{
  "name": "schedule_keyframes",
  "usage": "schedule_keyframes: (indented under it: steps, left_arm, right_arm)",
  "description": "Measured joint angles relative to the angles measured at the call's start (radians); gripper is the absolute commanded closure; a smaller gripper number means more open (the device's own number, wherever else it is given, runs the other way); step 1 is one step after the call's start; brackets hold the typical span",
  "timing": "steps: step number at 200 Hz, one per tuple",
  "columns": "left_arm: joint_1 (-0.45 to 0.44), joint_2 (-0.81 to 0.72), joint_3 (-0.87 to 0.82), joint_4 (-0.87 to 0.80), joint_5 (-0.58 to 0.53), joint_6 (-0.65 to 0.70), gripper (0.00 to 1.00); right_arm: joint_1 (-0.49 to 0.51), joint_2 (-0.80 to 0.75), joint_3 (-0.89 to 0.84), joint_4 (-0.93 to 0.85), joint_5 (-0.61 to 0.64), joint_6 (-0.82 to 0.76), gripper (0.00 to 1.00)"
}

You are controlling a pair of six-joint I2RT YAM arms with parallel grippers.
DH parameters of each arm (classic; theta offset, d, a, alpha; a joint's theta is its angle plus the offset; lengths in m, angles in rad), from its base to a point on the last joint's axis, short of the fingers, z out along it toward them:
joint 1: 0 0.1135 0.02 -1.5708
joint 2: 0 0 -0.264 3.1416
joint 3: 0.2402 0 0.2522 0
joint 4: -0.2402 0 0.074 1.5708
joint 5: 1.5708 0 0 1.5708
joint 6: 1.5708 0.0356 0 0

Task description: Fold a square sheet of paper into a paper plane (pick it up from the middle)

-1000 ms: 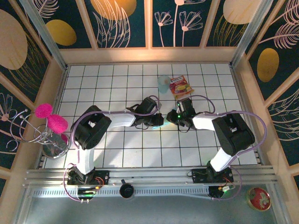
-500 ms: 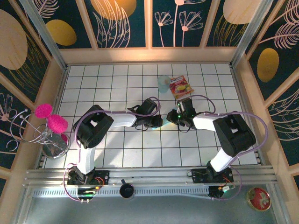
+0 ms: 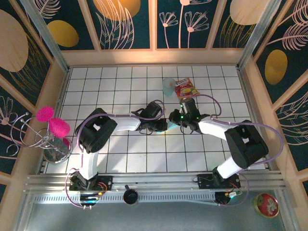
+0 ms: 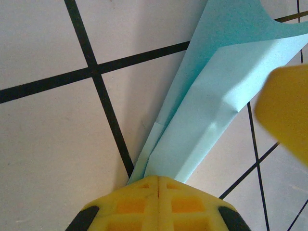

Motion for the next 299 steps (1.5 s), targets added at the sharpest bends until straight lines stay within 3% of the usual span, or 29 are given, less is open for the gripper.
schedule_keyframes:
  steps: [60,144,299]
  left_arm:
    - [0.000,0.000,-0.008,0.009,0.001,0.000,0.99]
    - [0.000,-0.004,-0.031,0.047,0.002,-0.006,1.00]
    - [0.000,-0.010,-0.048,0.072,0.000,-0.017,1.00]
  right_arm:
    - [0.023,0.099,-0.001,0.015,0.000,0.083,0.95]
    - [0.023,0.070,-0.115,0.140,0.031,0.143,0.95]
    - [-0.193,-0.051,-0.211,0.101,0.140,0.068,0.94]
